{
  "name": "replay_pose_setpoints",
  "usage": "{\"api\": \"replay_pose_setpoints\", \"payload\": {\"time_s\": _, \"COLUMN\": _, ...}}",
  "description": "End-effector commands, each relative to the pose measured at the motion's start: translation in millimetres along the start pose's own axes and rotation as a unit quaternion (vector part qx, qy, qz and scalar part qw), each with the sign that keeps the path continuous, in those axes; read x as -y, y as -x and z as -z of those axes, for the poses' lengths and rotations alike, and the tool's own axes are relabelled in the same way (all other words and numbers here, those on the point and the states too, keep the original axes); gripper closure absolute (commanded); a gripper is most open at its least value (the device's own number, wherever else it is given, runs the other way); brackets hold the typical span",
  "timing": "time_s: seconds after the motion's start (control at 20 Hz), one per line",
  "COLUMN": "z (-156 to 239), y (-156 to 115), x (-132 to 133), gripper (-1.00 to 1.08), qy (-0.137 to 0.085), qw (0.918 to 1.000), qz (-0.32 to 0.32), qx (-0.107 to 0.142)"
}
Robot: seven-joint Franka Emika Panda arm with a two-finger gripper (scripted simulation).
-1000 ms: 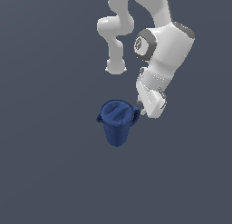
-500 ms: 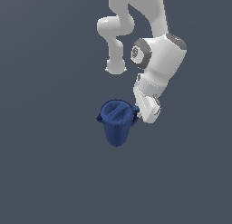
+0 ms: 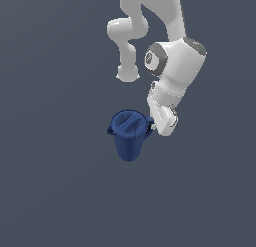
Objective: Pick up the object and move it to a goal position.
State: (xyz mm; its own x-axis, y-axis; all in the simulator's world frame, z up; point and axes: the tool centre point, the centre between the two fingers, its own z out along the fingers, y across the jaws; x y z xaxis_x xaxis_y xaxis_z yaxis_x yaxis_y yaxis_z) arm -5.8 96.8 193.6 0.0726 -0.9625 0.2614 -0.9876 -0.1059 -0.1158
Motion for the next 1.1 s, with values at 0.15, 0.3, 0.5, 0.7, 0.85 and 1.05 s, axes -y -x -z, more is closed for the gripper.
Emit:
{"api": "replay_pose_setpoints", "payload": {"time_s": 0.15, "z": 3, "y": 2, "x": 2, "gripper": 1.08, "qy": 0.0, "qw": 1.0, "qz": 0.0, "qx": 0.0}}
{"api": "replay_pose_setpoints", "payload": {"time_s": 0.3, "z": 11, "y": 7, "x": 6, "gripper": 1.08, "qy": 0.0, "qw": 1.0, "qz": 0.0, "qx": 0.0}}
{"api": "replay_pose_setpoints", "payload": {"time_s": 0.5, "z": 26, "y": 18, "x": 14, "gripper": 1.08, "qy": 0.0, "qw": 1.0, "qz": 0.0, "qx": 0.0}}
{"api": "replay_pose_setpoints", "payload": {"time_s": 0.7, "z": 46, "y": 32, "x": 25, "gripper": 1.08, "qy": 0.0, "qw": 1.0, "qz": 0.0, "qx": 0.0}}
{"api": "replay_pose_setpoints", "payload": {"time_s": 0.85, "z": 63, "y": 45, "x": 35, "gripper": 1.08, "qy": 0.0, "qw": 1.0, "qz": 0.0, "qx": 0.0}}
{"api": "replay_pose_setpoints", "payload": {"time_s": 1.05, "z": 88, "y": 63, "x": 49, "gripper": 1.08, "qy": 0.0, "qw": 1.0, "qz": 0.0, "qx": 0.001}}
